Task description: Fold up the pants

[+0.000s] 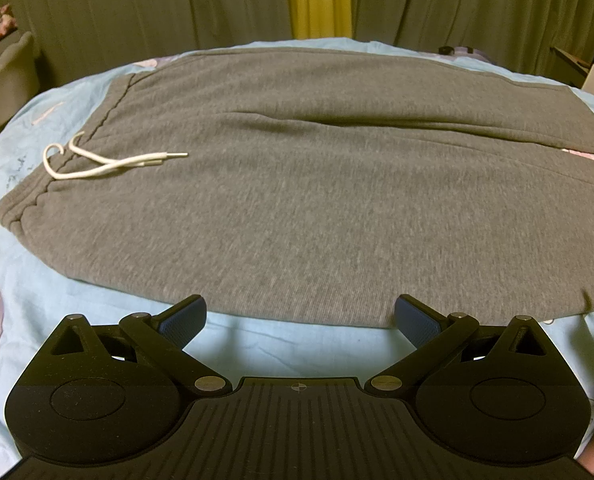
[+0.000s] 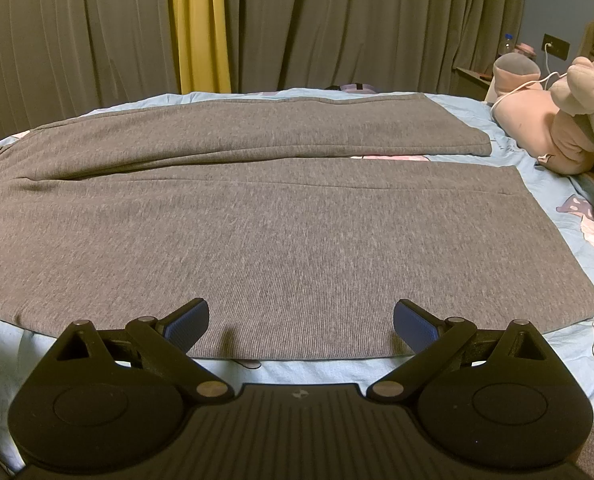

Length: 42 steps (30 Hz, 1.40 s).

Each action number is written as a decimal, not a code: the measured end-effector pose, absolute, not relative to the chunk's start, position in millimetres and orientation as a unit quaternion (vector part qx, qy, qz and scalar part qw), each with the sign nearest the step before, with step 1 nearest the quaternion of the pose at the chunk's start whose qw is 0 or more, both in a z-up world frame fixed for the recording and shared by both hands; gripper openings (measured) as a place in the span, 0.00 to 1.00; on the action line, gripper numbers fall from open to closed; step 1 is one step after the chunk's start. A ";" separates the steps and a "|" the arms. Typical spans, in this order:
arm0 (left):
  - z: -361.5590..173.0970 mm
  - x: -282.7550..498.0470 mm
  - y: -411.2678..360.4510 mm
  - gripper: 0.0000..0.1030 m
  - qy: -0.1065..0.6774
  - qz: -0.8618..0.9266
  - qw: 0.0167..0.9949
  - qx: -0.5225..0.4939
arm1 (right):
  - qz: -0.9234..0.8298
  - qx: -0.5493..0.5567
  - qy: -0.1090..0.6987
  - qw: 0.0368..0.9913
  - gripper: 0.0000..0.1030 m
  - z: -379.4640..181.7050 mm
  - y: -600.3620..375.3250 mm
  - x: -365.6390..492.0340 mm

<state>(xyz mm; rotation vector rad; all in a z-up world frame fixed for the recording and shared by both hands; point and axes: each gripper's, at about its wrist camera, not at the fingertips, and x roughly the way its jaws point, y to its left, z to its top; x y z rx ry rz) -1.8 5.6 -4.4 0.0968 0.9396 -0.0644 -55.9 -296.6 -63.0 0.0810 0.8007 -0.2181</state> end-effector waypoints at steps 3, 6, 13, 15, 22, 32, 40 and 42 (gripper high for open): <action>-4.4 -1.6 5.7 1.00 0.453 -0.031 0.890 0.047 | -0.105 0.039 0.389 0.914 0.96 -63.1 -296.5 -56.0; -3.9 -1.3 5.3 1.00 0.455 -0.031 0.889 0.047 | -0.103 0.038 0.390 0.914 0.96 -65.7 -296.4 -57.2; -2.3 -1.7 3.8 1.00 0.454 -0.030 0.889 0.051 | -0.102 0.044 0.390 0.914 0.96 -64.4 -298.0 -53.2; -1.9 -2.0 3.4 1.00 0.454 -0.029 0.889 0.051 | -0.101 0.047 0.390 0.914 0.96 -65.9 -298.6 -52.8; -2.5 -0.4 5.1 1.00 0.456 -0.026 0.888 0.054 | -0.094 0.046 0.393 0.914 0.96 -66.6 -297.0 -51.0; -0.3 -2.0 3.6 1.00 0.453 -0.025 0.889 0.063 | -0.085 0.062 0.395 0.913 0.96 -66.0 -302.9 -50.0; -2.7 4.1 -0.8 1.00 0.466 -0.026 0.882 0.070 | -0.081 0.079 0.410 0.905 0.96 -72.1 -308.7 -39.9; -4.0 5.3 -1.5 1.00 0.470 -0.026 0.879 0.072 | -0.080 0.082 0.415 0.903 0.96 -74.6 -310.2 -36.1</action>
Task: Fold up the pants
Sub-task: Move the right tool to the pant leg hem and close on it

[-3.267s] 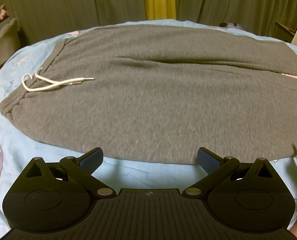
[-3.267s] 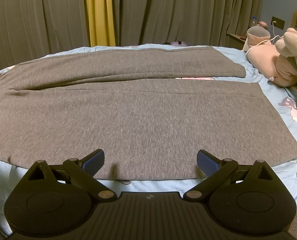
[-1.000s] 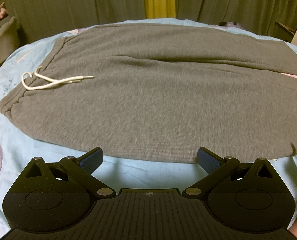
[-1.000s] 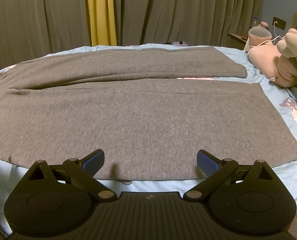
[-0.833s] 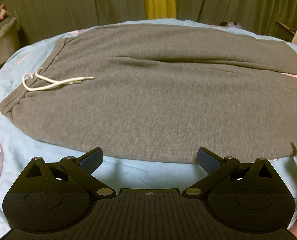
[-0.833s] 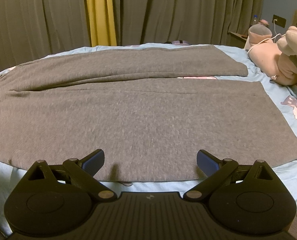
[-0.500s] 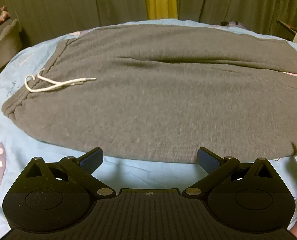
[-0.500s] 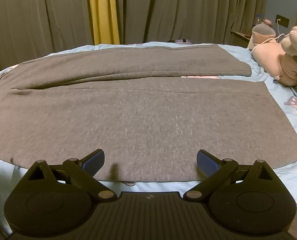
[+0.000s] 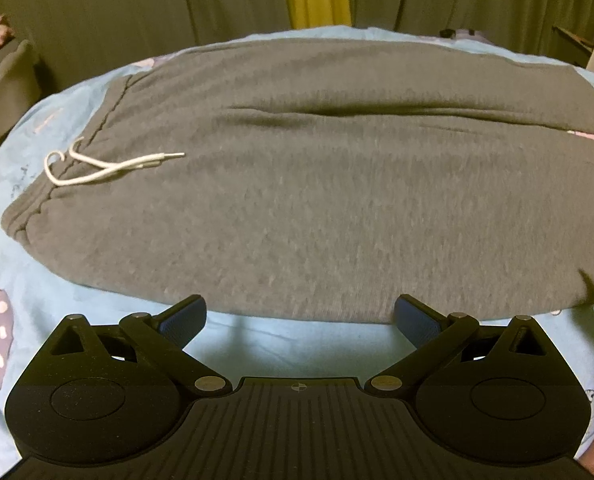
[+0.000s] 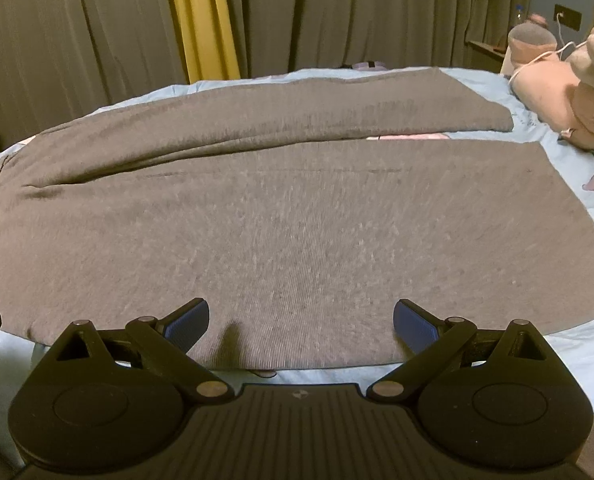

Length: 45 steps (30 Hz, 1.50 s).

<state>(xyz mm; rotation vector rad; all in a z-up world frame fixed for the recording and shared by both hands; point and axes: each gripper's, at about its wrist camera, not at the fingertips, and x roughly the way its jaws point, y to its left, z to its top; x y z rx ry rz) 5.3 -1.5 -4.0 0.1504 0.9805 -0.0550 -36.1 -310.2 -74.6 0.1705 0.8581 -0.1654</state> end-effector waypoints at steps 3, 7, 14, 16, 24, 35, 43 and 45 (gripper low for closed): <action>-4.3 6.5 -2.7 1.00 0.473 -0.028 0.878 0.075 | -0.080 0.087 0.421 0.899 0.96 -78.3 -311.6 -31.1; -5.1 9.6 -3.9 1.00 0.478 -0.027 0.875 0.075 | -0.084 0.092 0.430 0.894 0.96 -84.3 -314.5 -22.9; -8.5 18.2 -12.0 1.00 0.483 -0.033 0.871 0.082 | -0.096 0.107 0.461 0.876 0.96 -102.4 -323.5 -3.0; -13.0 22.3 -15.8 1.00 0.488 -0.033 0.868 0.087 | -0.099 0.106 0.463 0.874 0.96 -104.3 -324.2 -0.1; -3.1 40.1 -20.6 1.00 0.484 -0.008 0.873 0.063 | -0.098 0.119 0.475 0.866 0.96 -111.7 -328.0 3.8; -14.1 134.4 -16.3 1.00 0.411 0.113 0.905 -0.005 | -0.074 0.118 0.499 0.855 0.96 -103.5 -340.8 22.2; -31.8 157.3 28.4 1.00 0.324 0.215 0.920 -0.036 | -0.153 0.208 0.402 0.878 0.95 -60.8 -426.2 138.1; -38.2 160.1 32.4 1.00 0.311 0.218 0.924 -0.040 | -0.169 0.236 0.386 0.876 0.90 -58.6 -448.0 183.8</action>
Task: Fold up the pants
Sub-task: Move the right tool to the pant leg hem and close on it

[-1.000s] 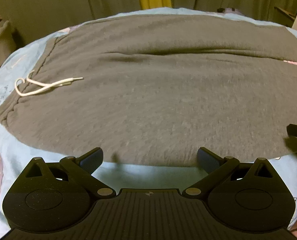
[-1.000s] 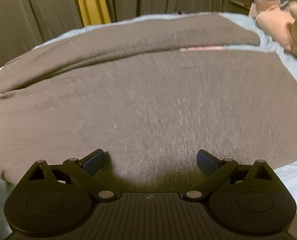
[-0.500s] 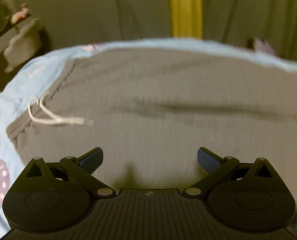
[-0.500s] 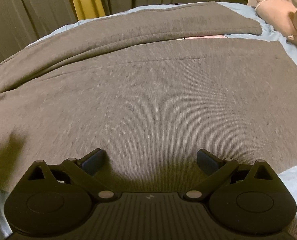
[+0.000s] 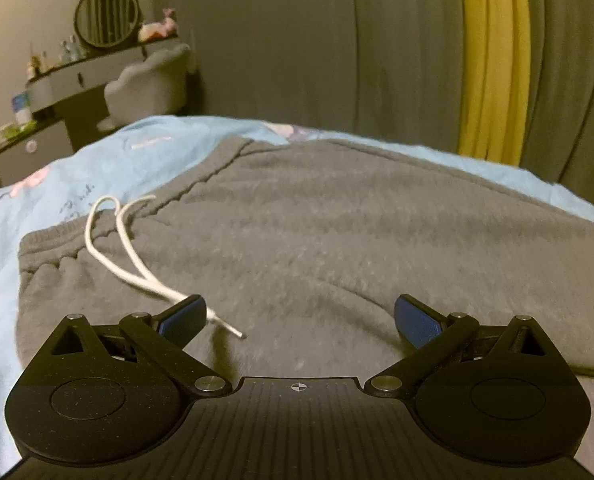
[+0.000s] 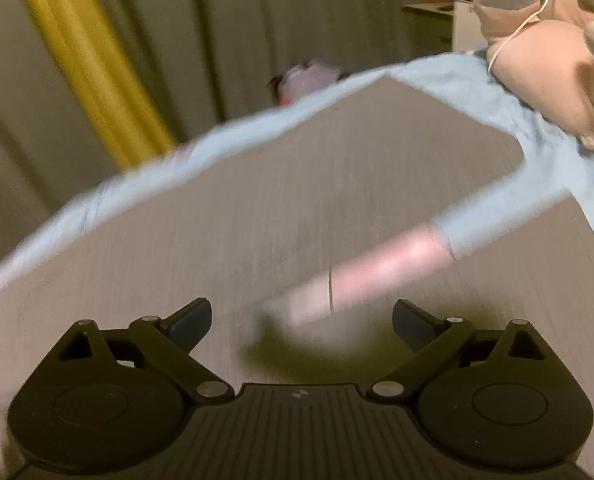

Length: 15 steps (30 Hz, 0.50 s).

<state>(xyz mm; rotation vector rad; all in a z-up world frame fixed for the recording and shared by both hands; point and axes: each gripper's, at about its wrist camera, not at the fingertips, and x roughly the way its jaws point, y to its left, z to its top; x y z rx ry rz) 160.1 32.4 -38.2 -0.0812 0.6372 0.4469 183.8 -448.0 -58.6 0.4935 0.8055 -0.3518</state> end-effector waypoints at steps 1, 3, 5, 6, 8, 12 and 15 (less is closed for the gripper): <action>-39.8 162.6 34.9 1.00 0.310 0.218 0.925 -0.041 | -0.177 0.249 0.379 0.874 0.85 -59.5 -458.8 207.6; -46.3 167.7 34.2 1.00 0.315 0.217 0.923 -0.043 | -0.198 0.269 0.371 0.867 0.75 -64.5 -476.1 247.9; -49.4 167.3 30.5 1.00 0.305 0.218 0.926 -0.038 | -0.217 0.291 0.368 0.856 0.64 -74.3 -492.0 285.6; -51.6 165.7 28.9 1.00 0.300 0.219 0.928 -0.037 | -0.231 0.299 0.366 0.851 0.62 -80.1 -499.3 303.5; -57.3 166.3 27.7 1.00 0.293 0.217 0.930 -0.042 | -0.247 0.312 0.372 0.839 0.62 -90.1 -509.3 330.9; -67.4 168.4 27.6 1.00 0.280 0.218 0.934 -0.047 | -0.265 0.313 0.370 0.834 0.62 -101.2 -518.7 370.2; -70.0 170.4 30.2 1.00 0.281 0.216 0.933 -0.057 | -0.292 0.291 0.387 0.824 0.53 -107.2 -522.1 391.3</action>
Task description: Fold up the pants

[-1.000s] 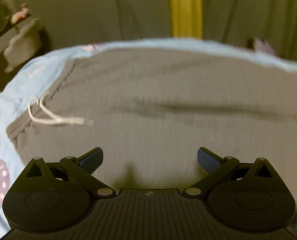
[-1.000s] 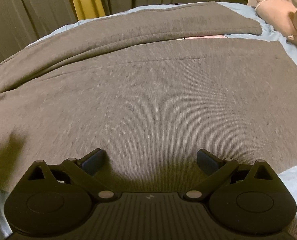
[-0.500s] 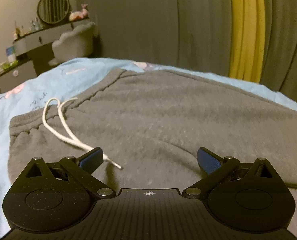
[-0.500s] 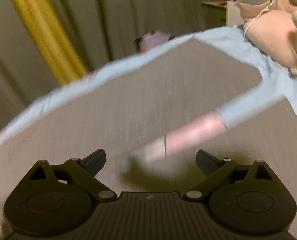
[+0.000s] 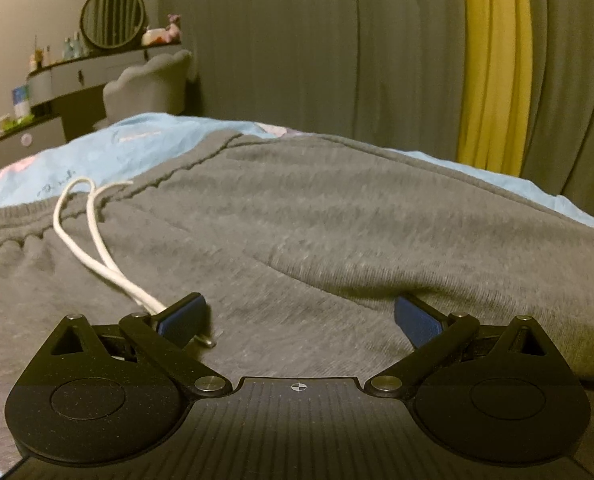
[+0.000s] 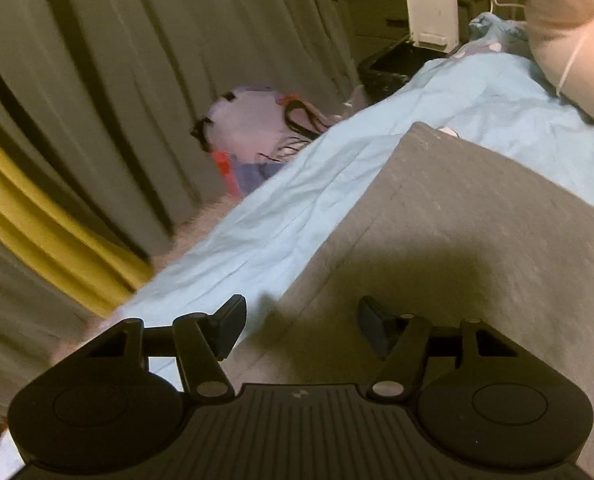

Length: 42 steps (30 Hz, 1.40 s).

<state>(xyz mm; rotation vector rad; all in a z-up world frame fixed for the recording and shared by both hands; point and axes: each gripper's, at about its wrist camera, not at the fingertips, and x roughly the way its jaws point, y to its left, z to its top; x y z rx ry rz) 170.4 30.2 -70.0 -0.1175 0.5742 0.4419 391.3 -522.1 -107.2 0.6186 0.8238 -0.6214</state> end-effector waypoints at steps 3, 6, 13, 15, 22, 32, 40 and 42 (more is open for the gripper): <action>-70.8 169.6 30.6 1.00 0.279 0.215 0.934 -0.061 | -0.313 0.288 0.387 0.818 0.42 -109.6 -525.0 401.0; -71.1 168.5 32.3 1.00 0.279 0.212 0.934 -0.067 | -0.335 0.264 0.398 0.812 0.23 -111.8 -522.3 404.6; -71.8 165.8 37.3 1.00 0.278 0.204 0.934 -0.088 | -0.339 0.220 0.397 0.824 0.05 -110.9 -514.4 402.2; -72.9 166.4 39.5 1.00 0.279 0.202 0.934 -0.094 | -0.331 0.217 0.383 0.834 0.04 -100.4 -511.3 389.6; -71.5 166.8 41.9 1.00 0.280 0.197 0.934 -0.103 | -0.268 0.215 0.280 0.897 0.04 -19.7 -499.1 270.2; -51.3 145.9 57.0 1.00 0.235 0.173 0.939 -0.182 | -0.316 0.301 0.314 0.843 0.00 -90.9 -477.3 34.3; -20.9 163.0 80.3 1.00 0.245 0.123 0.939 -0.207 | -0.252 0.446 0.247 0.822 0.39 -104.0 -505.0 12.7; -7.0 178.4 89.7 1.00 0.259 0.109 0.935 -0.215 | -0.241 0.478 0.259 0.804 0.39 -119.5 -510.0 17.8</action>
